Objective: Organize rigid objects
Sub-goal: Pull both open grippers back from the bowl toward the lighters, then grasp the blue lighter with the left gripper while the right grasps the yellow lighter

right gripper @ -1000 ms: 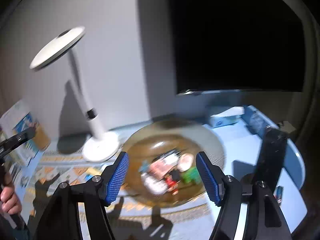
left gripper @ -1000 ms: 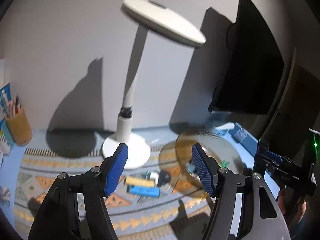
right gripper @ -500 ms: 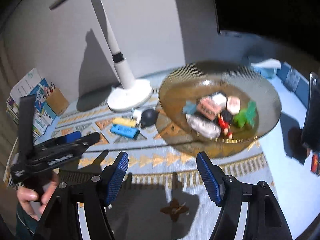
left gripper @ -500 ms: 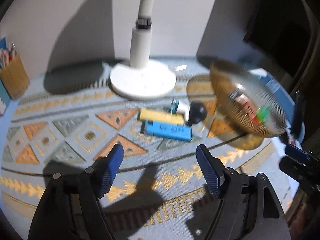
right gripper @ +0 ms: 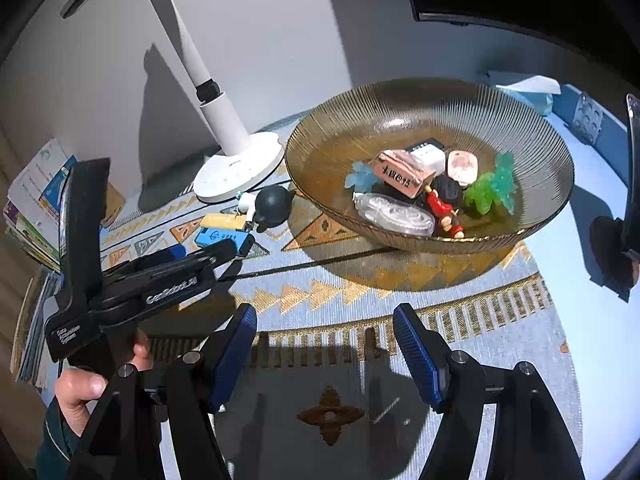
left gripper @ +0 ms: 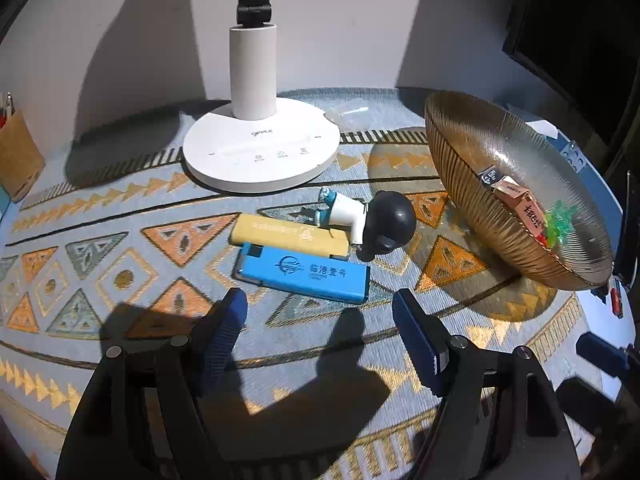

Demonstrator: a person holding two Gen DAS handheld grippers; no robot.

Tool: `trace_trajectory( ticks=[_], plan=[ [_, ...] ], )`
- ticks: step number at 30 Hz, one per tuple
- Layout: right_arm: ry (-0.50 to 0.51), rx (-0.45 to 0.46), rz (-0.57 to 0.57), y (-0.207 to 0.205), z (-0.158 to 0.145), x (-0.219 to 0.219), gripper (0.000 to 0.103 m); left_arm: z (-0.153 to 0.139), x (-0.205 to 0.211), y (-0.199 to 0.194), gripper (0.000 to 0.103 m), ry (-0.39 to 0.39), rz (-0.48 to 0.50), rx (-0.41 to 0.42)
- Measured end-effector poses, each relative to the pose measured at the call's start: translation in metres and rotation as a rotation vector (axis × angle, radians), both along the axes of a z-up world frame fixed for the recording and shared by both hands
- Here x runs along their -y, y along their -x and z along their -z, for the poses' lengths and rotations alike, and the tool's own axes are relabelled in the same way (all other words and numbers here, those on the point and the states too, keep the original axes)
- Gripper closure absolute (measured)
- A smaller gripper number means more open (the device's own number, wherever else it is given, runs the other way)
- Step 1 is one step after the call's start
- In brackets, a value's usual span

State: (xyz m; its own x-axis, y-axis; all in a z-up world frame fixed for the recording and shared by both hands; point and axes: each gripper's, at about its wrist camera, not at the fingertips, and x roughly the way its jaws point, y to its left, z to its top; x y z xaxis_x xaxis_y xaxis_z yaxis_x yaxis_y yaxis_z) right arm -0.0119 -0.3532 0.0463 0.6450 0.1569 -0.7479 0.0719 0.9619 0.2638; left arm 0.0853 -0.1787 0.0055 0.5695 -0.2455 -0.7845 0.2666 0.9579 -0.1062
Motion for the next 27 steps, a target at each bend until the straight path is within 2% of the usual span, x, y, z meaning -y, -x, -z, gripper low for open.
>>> trace_trajectory(
  ticks=[8, 14, 21, 27],
  plan=[
    [-0.055, 0.002, -0.007, -0.004, 0.024, 0.010, 0.034, 0.009, 0.011, -0.008, 0.029, -0.026, -0.030, 0.003],
    [-0.049, -0.012, -0.012, -0.009, 0.043, 0.009, 0.034, 0.016, 0.013, -0.012, 0.029, -0.051, -0.045, 0.003],
    [-0.017, 0.001, -0.026, -0.011, 0.043, 0.003, 0.034, 0.018, 0.014, -0.016, 0.029, -0.058, -0.057, -0.001],
    [0.024, 0.004, -0.045, -0.012, 0.043, -0.005, 0.034, 0.017, -0.012, -0.017, 0.030, -0.048, -0.071, -0.021]
  ],
)
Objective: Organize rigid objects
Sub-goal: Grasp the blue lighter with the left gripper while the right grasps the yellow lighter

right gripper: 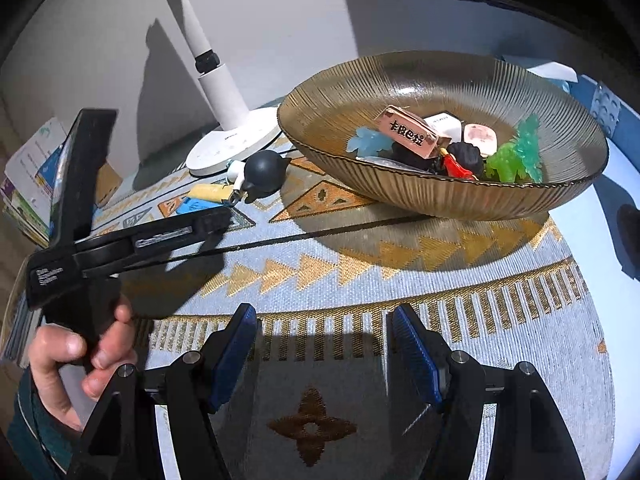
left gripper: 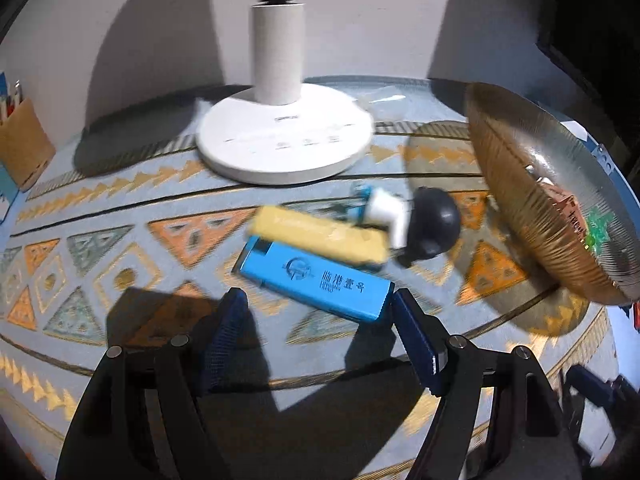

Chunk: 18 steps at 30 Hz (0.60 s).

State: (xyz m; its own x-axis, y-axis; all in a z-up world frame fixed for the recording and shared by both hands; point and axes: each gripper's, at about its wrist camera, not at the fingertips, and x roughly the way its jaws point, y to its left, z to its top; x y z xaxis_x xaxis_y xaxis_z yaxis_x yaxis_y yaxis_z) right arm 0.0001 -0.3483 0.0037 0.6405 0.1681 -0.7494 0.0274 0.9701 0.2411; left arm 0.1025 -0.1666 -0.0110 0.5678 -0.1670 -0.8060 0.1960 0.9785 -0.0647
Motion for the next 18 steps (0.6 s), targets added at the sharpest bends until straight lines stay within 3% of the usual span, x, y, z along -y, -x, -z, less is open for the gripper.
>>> trace_trajectory(
  ticks=[5, 10, 13, 14, 15, 18],
  plan=[
    [0.003, -0.045, -0.066, -0.012, 0.000, -0.013, 0.034, -0.006, -0.062, -0.004, 0.030, 0.015, -0.098, -0.023],
    [-0.003, -0.014, -0.199, -0.046, -0.031, -0.048, 0.034, -0.010, -0.119, -0.013, 0.032, 0.016, -0.220, -0.039],
    [0.075, 0.023, -0.263, -0.067, -0.039, -0.074, 0.036, -0.014, -0.129, -0.015, 0.032, 0.073, -0.206, -0.041],
    [0.098, 0.033, -0.286, -0.076, -0.038, -0.084, 0.040, -0.016, -0.127, -0.016, 0.032, 0.092, -0.190, -0.040],
    [0.104, 0.033, -0.328, -0.089, -0.035, -0.094, 0.051, -0.018, -0.125, -0.017, 0.032, 0.104, -0.172, -0.037],
    [0.145, 0.049, -0.364, -0.109, -0.025, -0.109, 0.053, -0.027, -0.102, -0.024, 0.032, 0.116, -0.099, -0.025]
  ],
)
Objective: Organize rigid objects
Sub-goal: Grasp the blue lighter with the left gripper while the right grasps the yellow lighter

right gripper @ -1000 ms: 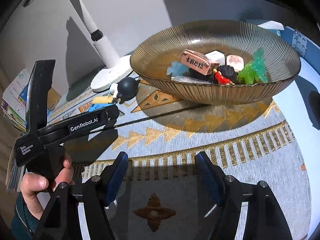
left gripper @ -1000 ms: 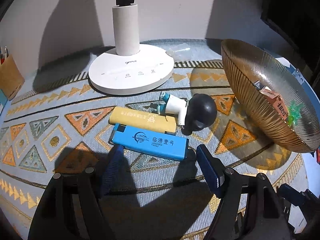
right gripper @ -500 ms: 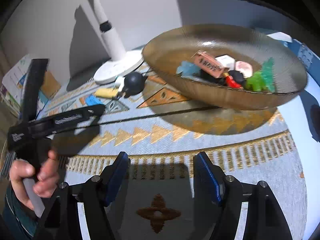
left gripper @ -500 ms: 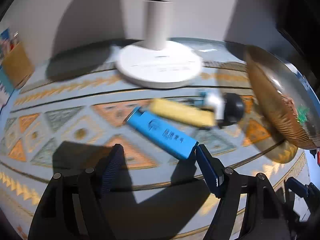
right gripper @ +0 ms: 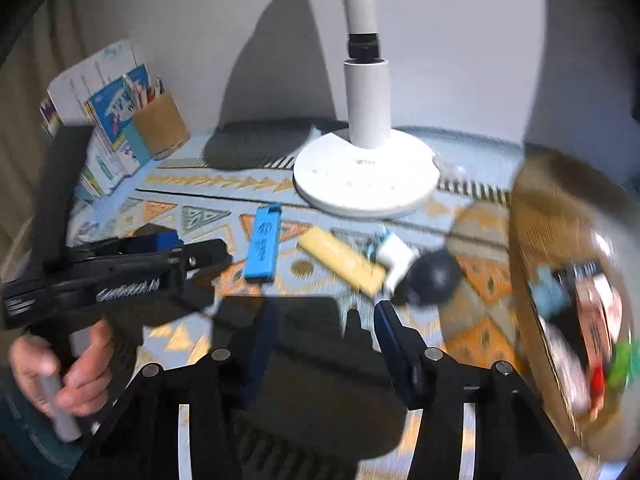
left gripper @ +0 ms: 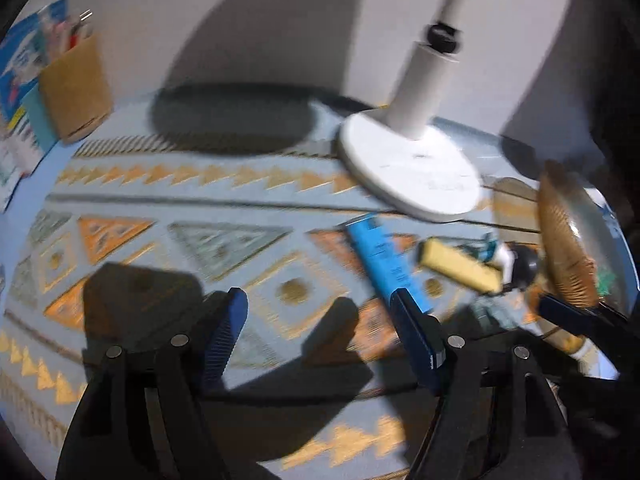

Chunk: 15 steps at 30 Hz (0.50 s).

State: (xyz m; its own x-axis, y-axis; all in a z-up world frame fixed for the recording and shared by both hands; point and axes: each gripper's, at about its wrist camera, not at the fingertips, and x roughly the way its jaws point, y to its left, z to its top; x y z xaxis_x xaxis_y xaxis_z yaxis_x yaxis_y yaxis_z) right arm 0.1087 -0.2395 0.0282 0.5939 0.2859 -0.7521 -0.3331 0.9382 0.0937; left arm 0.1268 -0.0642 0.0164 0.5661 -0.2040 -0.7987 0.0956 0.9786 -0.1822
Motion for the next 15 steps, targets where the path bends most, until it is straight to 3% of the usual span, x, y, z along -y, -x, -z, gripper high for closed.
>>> trace_trajectory(
  ticks=[4, 7, 15],
  plan=[
    [0.060, 0.009, -0.012, -0.016, 0.011, -0.009, 0.053, -0.004, 0.031, -0.015, 0.032, -0.036, 0.059, 0.006],
    [0.085, -0.001, -0.019, -0.029, 0.017, -0.011, 0.053, 0.005, 0.040, -0.027, 0.042, -0.060, 0.076, -0.020],
    [0.143, -0.010, -0.055, -0.055, 0.032, -0.023, 0.053, 0.009, 0.036, -0.039, 0.048, -0.069, 0.079, -0.008]
  ],
)
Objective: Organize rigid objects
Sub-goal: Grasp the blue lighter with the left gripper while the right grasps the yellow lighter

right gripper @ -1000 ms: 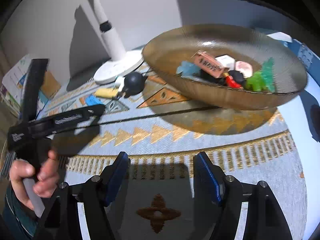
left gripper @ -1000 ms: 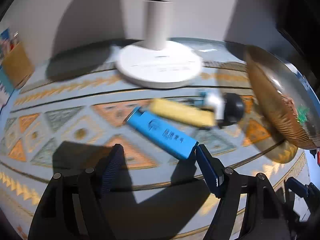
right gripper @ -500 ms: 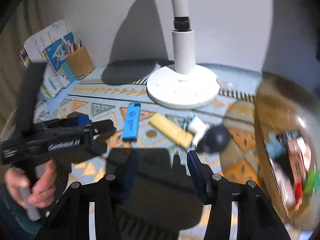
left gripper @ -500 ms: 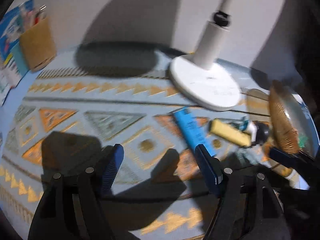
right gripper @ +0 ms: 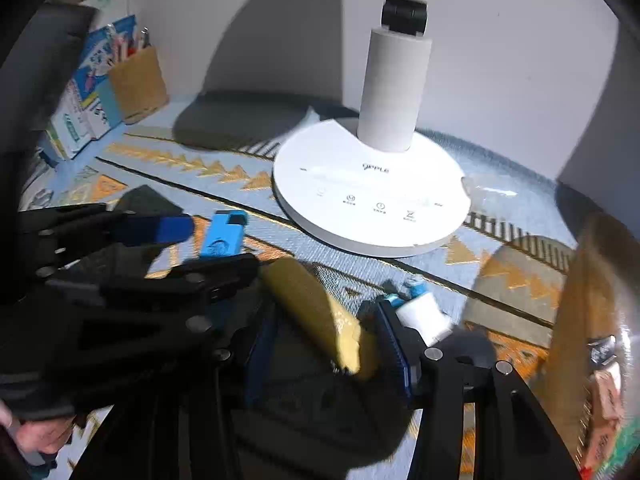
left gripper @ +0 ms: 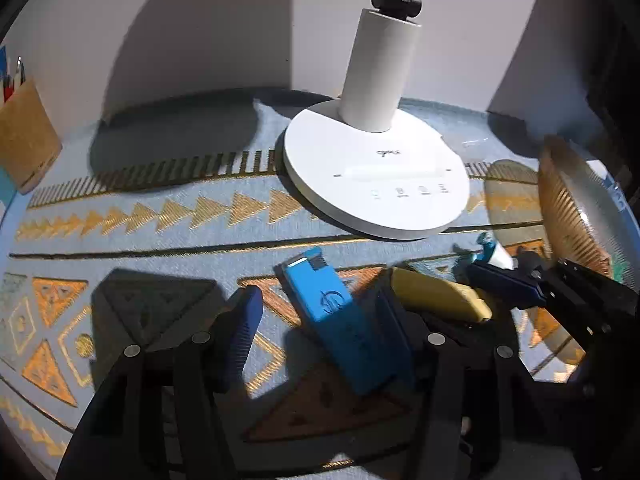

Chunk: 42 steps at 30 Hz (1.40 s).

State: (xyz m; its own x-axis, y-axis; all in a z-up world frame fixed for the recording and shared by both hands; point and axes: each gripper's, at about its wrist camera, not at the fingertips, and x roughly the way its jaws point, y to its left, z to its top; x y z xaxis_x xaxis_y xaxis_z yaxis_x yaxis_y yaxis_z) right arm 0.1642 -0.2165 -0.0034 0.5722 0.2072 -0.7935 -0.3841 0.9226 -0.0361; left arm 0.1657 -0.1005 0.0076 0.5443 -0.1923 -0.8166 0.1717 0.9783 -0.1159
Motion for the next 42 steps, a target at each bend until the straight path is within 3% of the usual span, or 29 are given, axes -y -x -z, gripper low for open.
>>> trace_trajectory(
  ticks=[3, 4, 6, 8, 11, 14, 17, 21, 27, 28, 31, 34, 42],
  plan=[
    [-0.012, -0.011, -0.011, 0.000, 0.000, 0.000, 0.056, 0.000, -0.002, -0.002, 0.048, -0.006, 0.008, -0.003],
    [-0.013, -0.011, -0.018, 0.004, 0.000, 0.001, 0.064, 0.000, 0.000, 0.000, 0.051, -0.024, 0.016, 0.004],
    [-0.041, -0.025, -0.026, 0.012, -0.001, 0.003, 0.077, -0.002, 0.004, 0.004, 0.072, -0.008, 0.066, 0.007],
    [-0.077, -0.047, -0.011, 0.022, -0.003, 0.009, 0.080, -0.004, 0.011, 0.013, 0.080, -0.024, 0.128, 0.011],
    [-0.174, -0.100, 0.031, 0.045, -0.004, 0.024, 0.080, -0.006, 0.016, 0.035, 0.080, -0.083, 0.215, 0.041],
    [-0.261, -0.142, 0.103, 0.081, -0.004, 0.043, 0.080, -0.007, 0.013, 0.065, 0.080, -0.090, 0.302, 0.040],
    [-0.274, -0.141, 0.161, 0.122, -0.004, 0.054, 0.080, -0.007, -0.001, 0.096, 0.080, -0.073, 0.350, 0.029],
    [-0.204, -0.110, 0.236, 0.171, -0.005, 0.058, 0.079, -0.008, -0.017, 0.129, 0.080, -0.071, 0.346, 0.025],
    [-0.157, -0.096, 0.246, 0.206, -0.006, 0.051, 0.079, -0.007, -0.031, 0.156, 0.079, -0.063, 0.315, 0.031],
    [-0.154, -0.094, 0.243, 0.207, -0.005, 0.050, 0.079, -0.006, -0.031, 0.158, 0.079, -0.070, 0.303, 0.030],
    [-0.134, -0.084, 0.238, 0.208, -0.004, 0.045, 0.074, -0.003, -0.031, 0.162, 0.065, -0.094, 0.264, 0.018],
    [-0.136, -0.073, 0.236, 0.210, -0.004, 0.042, 0.069, -0.002, -0.029, 0.171, 0.065, -0.105, 0.236, 0.050],
    [-0.114, -0.021, 0.256, 0.212, -0.001, 0.034, 0.068, 0.000, -0.030, 0.175, 0.063, -0.087, 0.164, 0.079]
  ],
)
